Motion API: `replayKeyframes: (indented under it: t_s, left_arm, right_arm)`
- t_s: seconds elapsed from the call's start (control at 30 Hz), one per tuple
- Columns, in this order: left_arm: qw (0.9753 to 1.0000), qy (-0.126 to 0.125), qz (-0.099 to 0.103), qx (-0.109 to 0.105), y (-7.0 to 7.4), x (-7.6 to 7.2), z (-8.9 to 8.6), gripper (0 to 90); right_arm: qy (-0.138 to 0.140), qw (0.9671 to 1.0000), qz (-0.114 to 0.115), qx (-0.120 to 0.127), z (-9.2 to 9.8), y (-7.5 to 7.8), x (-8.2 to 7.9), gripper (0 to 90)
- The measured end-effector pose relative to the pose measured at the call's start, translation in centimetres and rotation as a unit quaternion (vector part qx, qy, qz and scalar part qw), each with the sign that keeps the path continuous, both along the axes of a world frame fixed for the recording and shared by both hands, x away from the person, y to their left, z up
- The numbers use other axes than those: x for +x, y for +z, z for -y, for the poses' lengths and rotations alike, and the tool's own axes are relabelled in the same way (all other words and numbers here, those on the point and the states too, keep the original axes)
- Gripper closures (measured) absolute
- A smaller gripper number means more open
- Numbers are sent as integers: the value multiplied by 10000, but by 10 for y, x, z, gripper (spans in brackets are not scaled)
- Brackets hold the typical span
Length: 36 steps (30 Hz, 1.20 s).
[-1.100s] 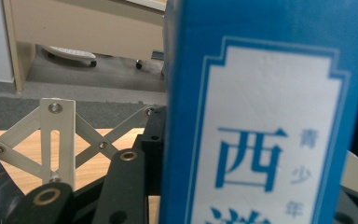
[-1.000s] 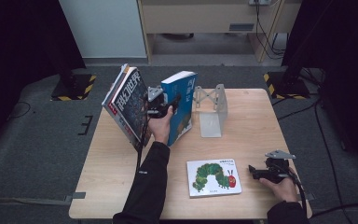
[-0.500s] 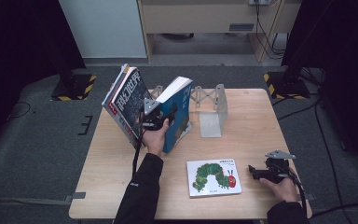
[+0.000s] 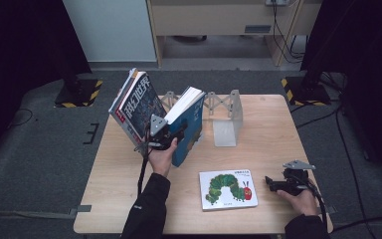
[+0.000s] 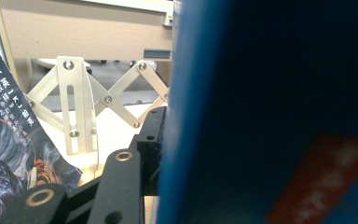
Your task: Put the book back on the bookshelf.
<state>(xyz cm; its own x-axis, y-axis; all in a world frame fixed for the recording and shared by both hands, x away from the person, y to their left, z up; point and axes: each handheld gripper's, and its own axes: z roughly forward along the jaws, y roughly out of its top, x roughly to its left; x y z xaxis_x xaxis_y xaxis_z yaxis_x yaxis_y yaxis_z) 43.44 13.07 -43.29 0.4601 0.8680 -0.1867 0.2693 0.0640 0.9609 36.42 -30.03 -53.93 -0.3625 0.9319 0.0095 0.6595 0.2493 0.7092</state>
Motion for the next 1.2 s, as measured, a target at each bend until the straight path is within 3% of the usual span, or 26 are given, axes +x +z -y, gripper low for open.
replayKeyframes:
  t_s: [0.57, 0.73, 0.8, 0.97, 1.03, 1.13, 1.2]
  left_arm:
    - [9998, 125, 127, -121, -5, 12, 14, 566]
    - [9995, 96, 246, -177, -10, 8, 13, 558]
    - [9996, 77, 148, -225, -14, 7, 11, 545]
    - [9991, 37, 284, -322, -20, 1, 11, 542]
    - [9992, -4, 250, -308, -22, -1, 10, 536]
    - [9998, -37, 11, -186, -27, -2, 8, 515]
    - [9997, -20, 3, -240, -33, -2, 7, 517]
  right_arm:
    - [26, 10000, -3, -18, 0, 0, 1, 22]
    - [26, 10000, -4, -17, 0, 0, 1, 21]
    - [25, 10000, -3, -17, 0, 0, 1, 22]
    - [31, 10000, -14, -17, 0, 0, 1, 21]
    - [31, 10000, -12, -18, 0, 0, 1, 22]
    - [37, 10000, -12, -19, 0, 0, 1, 21]
    - [31, 10000, -11, -17, 0, 0, 1, 22]
